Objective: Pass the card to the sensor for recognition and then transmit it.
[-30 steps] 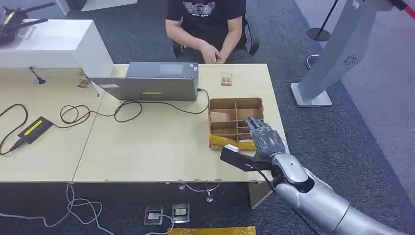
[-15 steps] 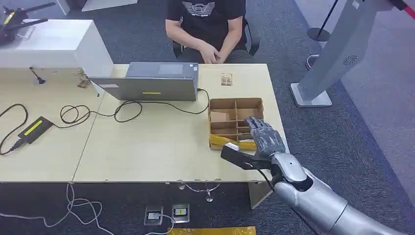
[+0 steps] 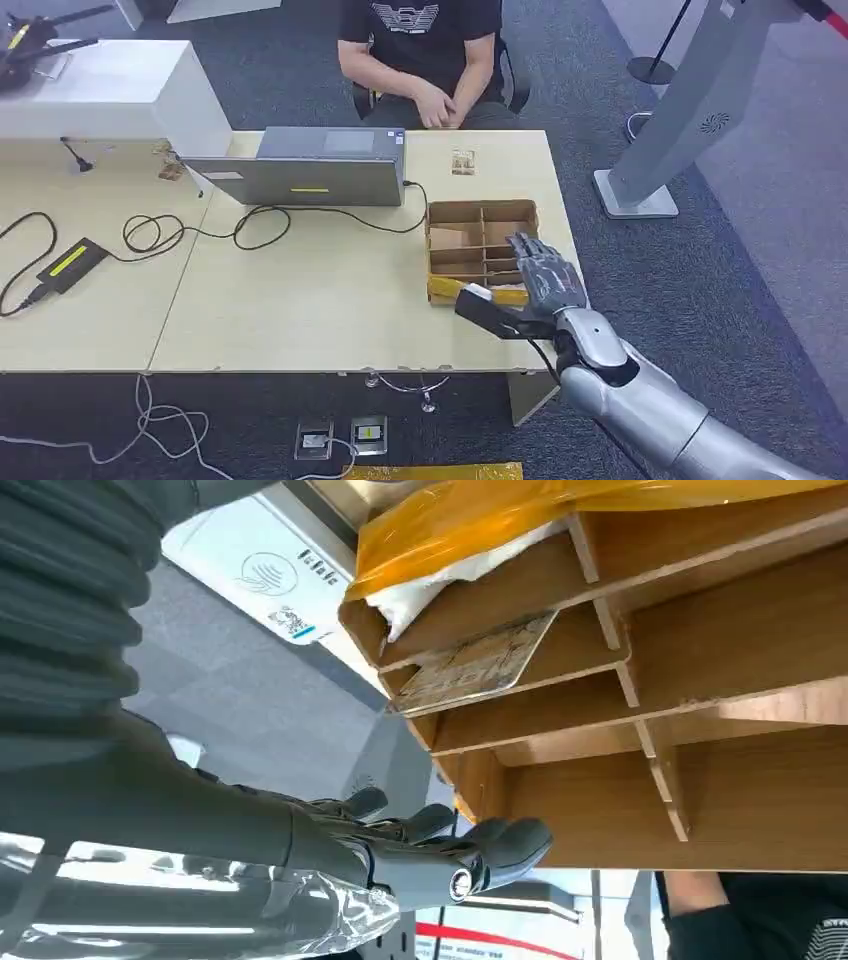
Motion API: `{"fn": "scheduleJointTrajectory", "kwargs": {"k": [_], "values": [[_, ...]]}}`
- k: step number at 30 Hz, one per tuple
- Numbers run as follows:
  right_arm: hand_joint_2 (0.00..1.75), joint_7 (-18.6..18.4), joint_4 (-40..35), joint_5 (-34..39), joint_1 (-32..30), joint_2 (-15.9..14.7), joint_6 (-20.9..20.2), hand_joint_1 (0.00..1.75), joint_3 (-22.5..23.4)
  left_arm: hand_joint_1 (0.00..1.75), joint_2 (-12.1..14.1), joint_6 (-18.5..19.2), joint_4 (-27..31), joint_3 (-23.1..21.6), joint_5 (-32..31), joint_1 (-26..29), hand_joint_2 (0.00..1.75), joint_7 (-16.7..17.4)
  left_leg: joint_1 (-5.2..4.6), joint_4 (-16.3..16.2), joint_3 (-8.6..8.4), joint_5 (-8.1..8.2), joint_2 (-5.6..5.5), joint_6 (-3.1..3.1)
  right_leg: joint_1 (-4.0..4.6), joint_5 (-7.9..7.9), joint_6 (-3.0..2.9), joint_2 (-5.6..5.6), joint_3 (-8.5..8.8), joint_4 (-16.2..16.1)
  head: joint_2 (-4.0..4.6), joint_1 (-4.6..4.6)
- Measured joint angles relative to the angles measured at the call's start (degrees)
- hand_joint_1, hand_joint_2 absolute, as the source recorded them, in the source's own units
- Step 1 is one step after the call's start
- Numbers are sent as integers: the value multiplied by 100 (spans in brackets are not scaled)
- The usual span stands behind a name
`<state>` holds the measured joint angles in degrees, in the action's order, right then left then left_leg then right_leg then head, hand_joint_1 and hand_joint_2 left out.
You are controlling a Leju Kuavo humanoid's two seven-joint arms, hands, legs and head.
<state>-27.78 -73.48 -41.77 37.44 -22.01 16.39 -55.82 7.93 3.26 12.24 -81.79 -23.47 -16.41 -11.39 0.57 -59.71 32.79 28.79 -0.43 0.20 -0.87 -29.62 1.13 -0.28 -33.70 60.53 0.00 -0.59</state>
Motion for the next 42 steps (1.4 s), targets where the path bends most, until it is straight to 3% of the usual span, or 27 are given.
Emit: {"fn": "scheduleJointTrajectory", "kwargs": {"k": [5,39,40,41,42], "values": [[175,-17,13,-15,-3,15,-15,0,7,0,0,116,0,203,485,3,0,-103,0,0,0,0,0,0,0,0,0,0,0,0,-2,0],[175,394,531,123,106,383,81,2,-15,0,2,323,0,498,380,5,0,-197,0,0,1,0,0,0,0,0,0,-1,0,1,0,-2],[175,400,557,123,114,404,92,131,-20,0,2,337,0,498,369,6,0,-208,0,0,1,0,0,0,0,0,0,1,0,1,-2,-2],[175,407,579,129,123,418,101,141,-24,0,2,345,0,498,365,5,0,-221,0,0,1,0,0,0,0,0,0,0,0,1,0,0],[175,413,599,138,131,431,105,175,-33,0,2,347,0,498,362,4,0,-227,0,0,0,0,0,0,0,0,0,1,0,1,0,0]]}}
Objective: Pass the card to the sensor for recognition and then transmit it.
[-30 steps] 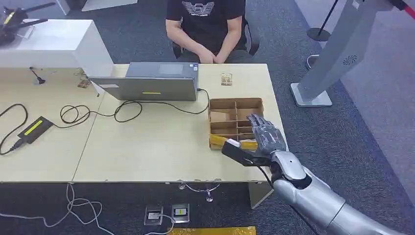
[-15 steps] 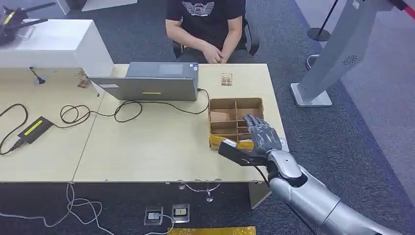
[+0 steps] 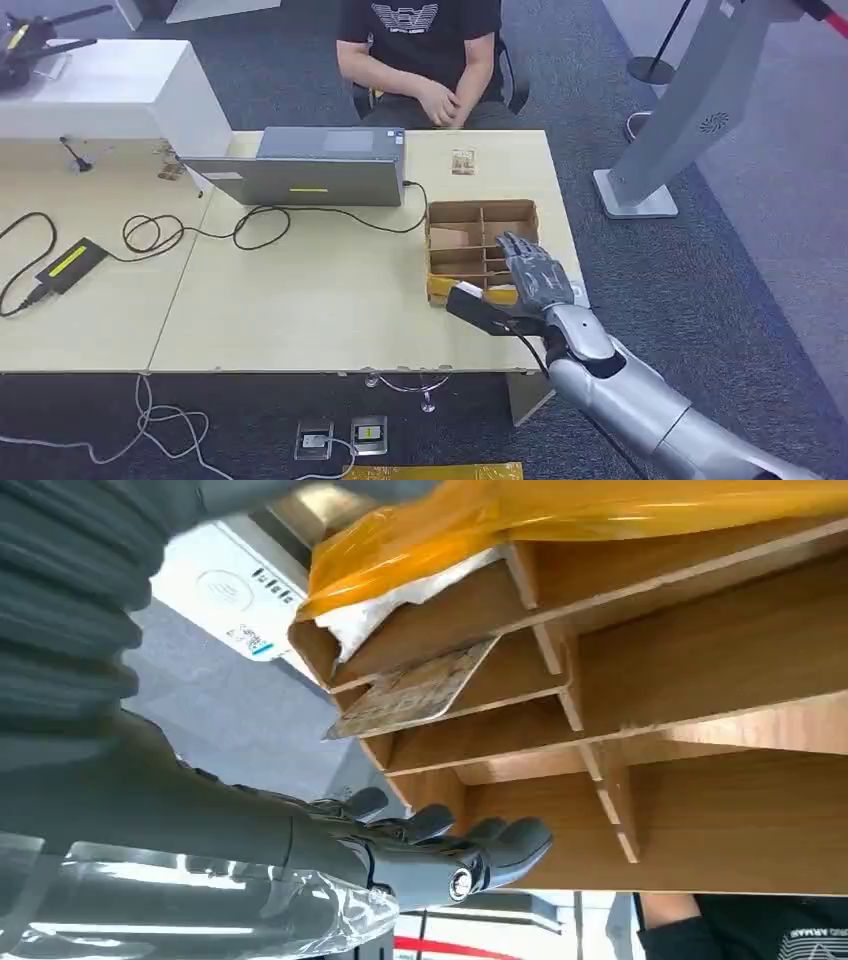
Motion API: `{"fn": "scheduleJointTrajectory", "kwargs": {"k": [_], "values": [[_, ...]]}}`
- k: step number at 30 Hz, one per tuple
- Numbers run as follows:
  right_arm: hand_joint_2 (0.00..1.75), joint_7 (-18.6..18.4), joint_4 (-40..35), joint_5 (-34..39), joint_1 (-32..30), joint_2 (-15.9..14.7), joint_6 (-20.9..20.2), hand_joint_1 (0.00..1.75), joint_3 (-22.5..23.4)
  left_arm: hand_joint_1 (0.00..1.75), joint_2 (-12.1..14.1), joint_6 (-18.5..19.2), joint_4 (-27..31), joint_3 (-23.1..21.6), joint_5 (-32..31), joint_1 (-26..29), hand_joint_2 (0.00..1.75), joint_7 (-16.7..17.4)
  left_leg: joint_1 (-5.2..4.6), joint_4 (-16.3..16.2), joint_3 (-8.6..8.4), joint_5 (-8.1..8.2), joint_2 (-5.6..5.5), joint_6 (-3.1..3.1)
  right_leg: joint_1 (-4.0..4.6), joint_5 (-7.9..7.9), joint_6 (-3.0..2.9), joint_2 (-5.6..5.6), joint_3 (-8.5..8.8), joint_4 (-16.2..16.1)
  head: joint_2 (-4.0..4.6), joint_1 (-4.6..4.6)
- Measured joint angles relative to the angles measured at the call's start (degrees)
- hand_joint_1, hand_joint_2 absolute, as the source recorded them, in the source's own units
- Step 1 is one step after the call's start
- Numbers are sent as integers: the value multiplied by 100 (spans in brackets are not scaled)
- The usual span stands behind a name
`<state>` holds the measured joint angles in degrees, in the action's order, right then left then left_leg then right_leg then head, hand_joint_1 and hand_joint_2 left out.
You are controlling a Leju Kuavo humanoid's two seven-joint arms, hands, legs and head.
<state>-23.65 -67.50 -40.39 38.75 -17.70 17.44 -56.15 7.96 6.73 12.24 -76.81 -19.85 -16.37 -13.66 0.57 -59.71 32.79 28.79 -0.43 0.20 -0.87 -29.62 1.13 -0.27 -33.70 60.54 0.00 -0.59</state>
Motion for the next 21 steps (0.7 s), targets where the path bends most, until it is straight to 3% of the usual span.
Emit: {"fn": "scheduleJointTrajectory", "kwargs": {"k": [8,21], "values": [[175,-68,186,-33,51,72,147,175,-92,0,0,57,0,0,-98,-4,0,-70,0,0,0,0,0,0,0,0,0,-1,0,0,-2,0],[175,-588,269,-934,142,-15,148,175,-125,0,4,57,0,0,-297,-3,0,-105,0,0,-2,0,0,0,0,0,0,0,-1,0,-2,0]]}}
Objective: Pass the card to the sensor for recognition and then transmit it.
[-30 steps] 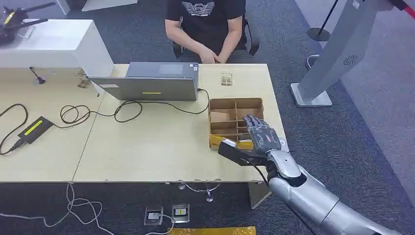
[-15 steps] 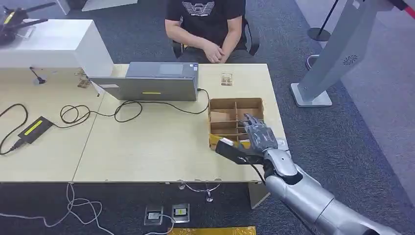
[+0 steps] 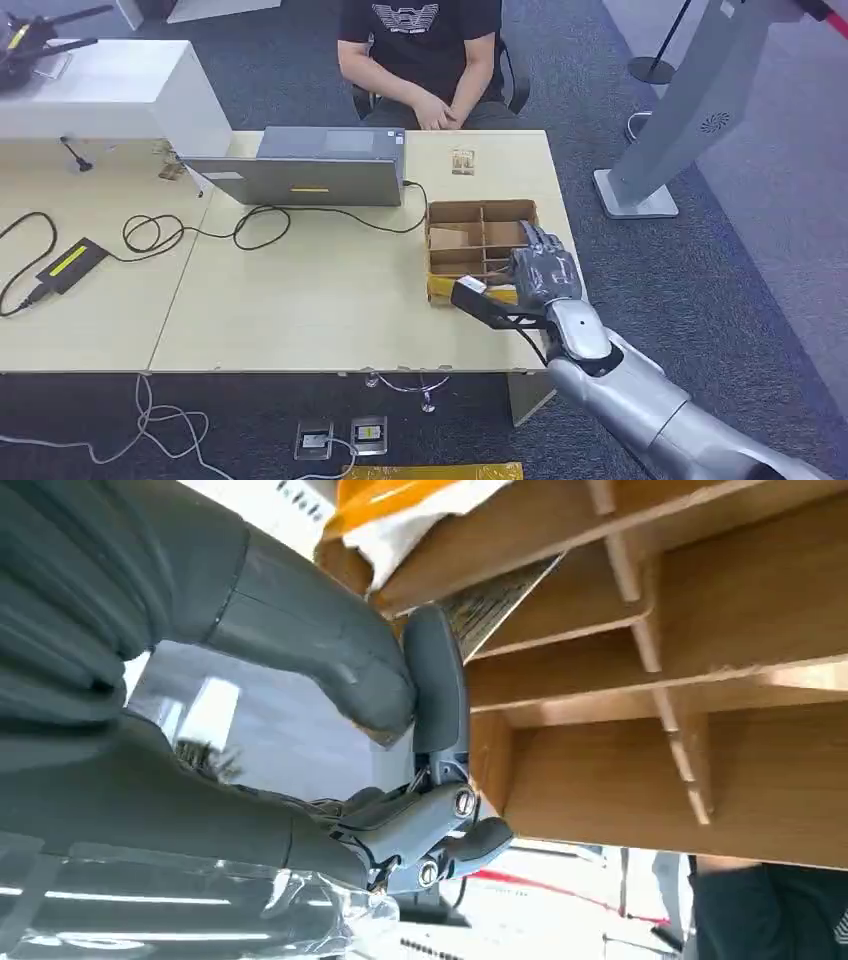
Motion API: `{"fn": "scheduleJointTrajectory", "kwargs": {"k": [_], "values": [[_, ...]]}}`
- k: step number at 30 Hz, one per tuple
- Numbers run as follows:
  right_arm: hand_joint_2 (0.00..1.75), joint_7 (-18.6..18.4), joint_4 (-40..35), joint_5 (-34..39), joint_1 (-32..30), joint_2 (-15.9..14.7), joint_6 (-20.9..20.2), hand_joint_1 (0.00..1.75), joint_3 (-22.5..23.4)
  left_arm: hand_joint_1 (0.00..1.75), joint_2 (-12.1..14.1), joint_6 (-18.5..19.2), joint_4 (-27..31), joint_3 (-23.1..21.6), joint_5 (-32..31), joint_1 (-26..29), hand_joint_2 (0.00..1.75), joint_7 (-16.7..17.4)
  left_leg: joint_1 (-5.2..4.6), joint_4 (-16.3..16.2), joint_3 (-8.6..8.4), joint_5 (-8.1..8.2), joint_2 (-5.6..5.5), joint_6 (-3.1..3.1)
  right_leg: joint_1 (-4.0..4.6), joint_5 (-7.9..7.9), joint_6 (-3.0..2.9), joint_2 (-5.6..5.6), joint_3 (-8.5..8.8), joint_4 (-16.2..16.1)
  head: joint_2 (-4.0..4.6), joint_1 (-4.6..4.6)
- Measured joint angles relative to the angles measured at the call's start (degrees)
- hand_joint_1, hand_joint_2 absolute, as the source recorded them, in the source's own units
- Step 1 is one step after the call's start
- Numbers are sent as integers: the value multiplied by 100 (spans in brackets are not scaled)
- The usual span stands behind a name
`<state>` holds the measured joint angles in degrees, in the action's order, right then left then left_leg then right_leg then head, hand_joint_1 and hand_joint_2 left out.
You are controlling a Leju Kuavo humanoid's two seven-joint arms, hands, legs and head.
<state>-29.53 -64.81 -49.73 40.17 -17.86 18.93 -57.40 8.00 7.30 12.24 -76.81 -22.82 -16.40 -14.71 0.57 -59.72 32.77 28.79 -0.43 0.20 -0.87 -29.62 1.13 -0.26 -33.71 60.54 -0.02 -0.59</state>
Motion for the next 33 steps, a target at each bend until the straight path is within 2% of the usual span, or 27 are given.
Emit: {"fn": "scheduleJointTrajectory", "kwargs": {"k": [4,13,14,22,33], "values": [[175,-48,9,-262,-3,-48,-129,175,0,0,2,13,0,0,-48,1,0,-90,0,0,0,0,0,0,0,0,0,1,0,0,2,0],[175,-87,50,-349,-31,-148,-159,171,0,0,2,37,0,-2,-146,0,0,-155,0,0,0,0,1,0,0,0,0,2,0,-1,0,0],[175,-87,50,-349,-42,-157,-168,0,0,0,2,44,0,-4,-164,0,0,-160,0,0,0,0,1,0,0,0,0,2,0,-1,2,0],[175,-35,44,-303,-159,-216,-129,0,48,0,2,116,0,-17,-310,-7,0,-240,0,0,-1,0,1,0,0,0,0,3,-1,-1,2,2],[175,230,-70,199,-262,-251,-87,0,293,0,2,214,0,-63,-516,-79,0,-260,0,0,-1,0,2,0,0,0,0,4,-1,0,2,-2]]}}
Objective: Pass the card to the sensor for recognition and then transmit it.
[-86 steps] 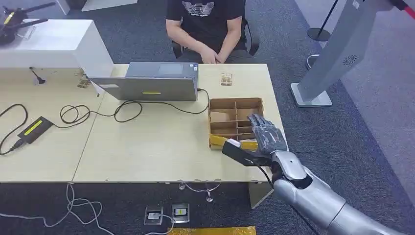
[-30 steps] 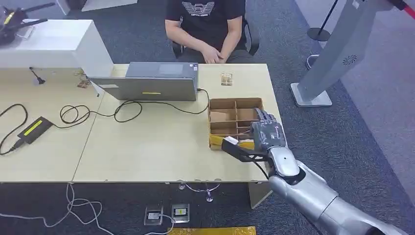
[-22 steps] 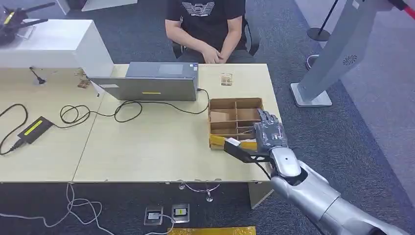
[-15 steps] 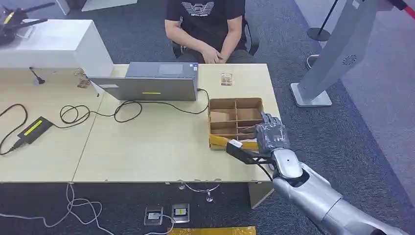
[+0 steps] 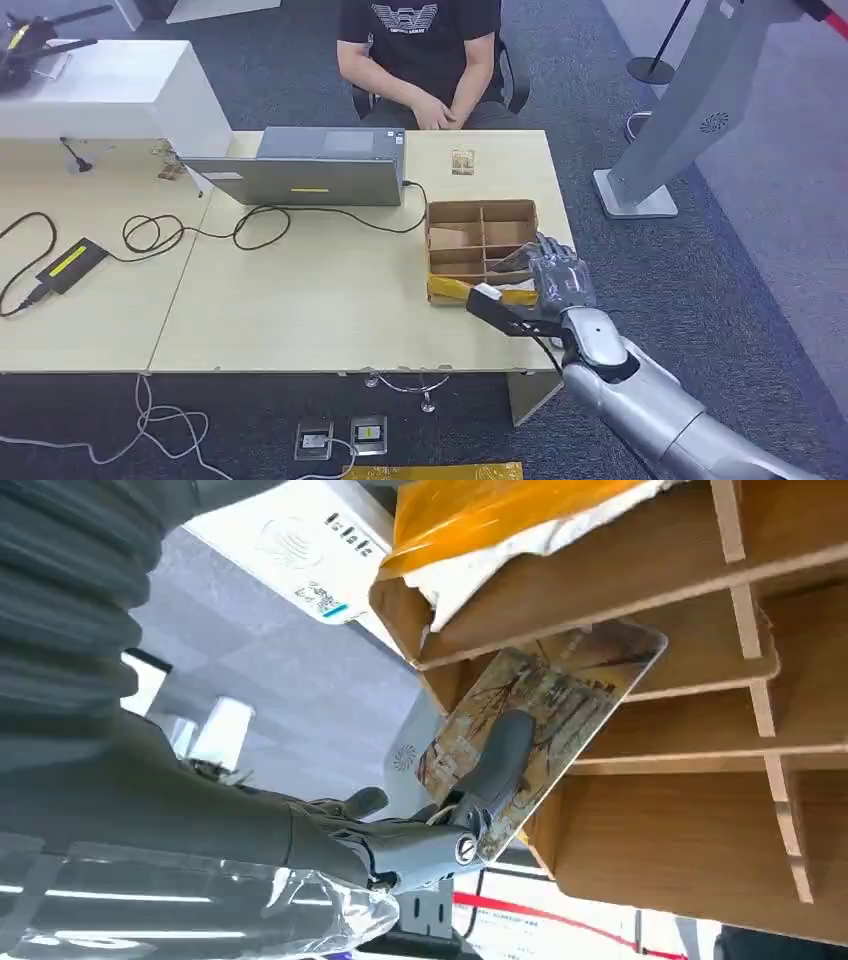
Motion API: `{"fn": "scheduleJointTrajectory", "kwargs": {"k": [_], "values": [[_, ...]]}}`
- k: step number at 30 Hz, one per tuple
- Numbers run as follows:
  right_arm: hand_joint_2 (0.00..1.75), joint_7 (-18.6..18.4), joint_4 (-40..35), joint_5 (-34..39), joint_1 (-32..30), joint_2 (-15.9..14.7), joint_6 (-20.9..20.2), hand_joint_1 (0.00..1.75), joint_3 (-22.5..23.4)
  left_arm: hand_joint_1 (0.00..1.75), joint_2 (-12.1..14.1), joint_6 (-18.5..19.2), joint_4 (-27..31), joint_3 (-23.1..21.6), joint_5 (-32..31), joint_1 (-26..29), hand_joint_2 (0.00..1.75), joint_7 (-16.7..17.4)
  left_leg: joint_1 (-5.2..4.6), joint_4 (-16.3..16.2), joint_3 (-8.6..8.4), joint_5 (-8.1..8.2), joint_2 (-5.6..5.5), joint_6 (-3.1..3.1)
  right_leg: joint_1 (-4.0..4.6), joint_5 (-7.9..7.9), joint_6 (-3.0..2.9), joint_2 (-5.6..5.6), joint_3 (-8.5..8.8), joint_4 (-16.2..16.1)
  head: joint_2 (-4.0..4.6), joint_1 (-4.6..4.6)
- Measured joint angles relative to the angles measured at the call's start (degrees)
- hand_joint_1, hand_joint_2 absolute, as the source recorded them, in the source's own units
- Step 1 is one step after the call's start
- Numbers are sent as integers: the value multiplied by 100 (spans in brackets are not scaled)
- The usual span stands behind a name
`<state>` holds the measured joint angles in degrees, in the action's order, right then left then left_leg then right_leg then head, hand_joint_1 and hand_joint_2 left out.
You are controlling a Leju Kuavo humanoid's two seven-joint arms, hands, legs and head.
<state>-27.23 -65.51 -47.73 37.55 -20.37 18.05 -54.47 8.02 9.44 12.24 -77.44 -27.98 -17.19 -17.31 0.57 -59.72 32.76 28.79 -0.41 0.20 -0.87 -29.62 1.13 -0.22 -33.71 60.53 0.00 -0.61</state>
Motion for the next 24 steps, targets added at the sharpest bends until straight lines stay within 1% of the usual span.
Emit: {"fn": "scheduleJointTrajectory", "kwargs": {"k": [5,12,17,21,24], "values": [[175,26,-15,155,8,0,44,0,7,0,0,0,0,0,-26,-16,0,-2,0,0,1,0,0,0,0,0,0,0,0,0,0,2],[175,52,-17,186,69,4,37,0,6,0,0,13,0,-2,-41,-16,0,-2,0,0,1,0,0,0,0,0,0,-1,1,1,-2,2],[175,-4,-48,-48,126,4,13,0,6,0,0,44,0,-2,-81,-16,0,-2,0,0,1,0,0,0,0,0,0,-1,1,1,0,2],[175,-144,-206,-298,176,-20,-151,0,35,0,0,57,0,-4,-103,-16,0,-4,0,0,0,0,0,0,0,0,0,-1,0,0,0,2],[175,-249,-396,-468,230,-105,-345,0,85,0,0,61,0,-4,-144,-16,0,-13,0,0,1,0,0,0,0,0,0,-1,0,0,0,2]]}}
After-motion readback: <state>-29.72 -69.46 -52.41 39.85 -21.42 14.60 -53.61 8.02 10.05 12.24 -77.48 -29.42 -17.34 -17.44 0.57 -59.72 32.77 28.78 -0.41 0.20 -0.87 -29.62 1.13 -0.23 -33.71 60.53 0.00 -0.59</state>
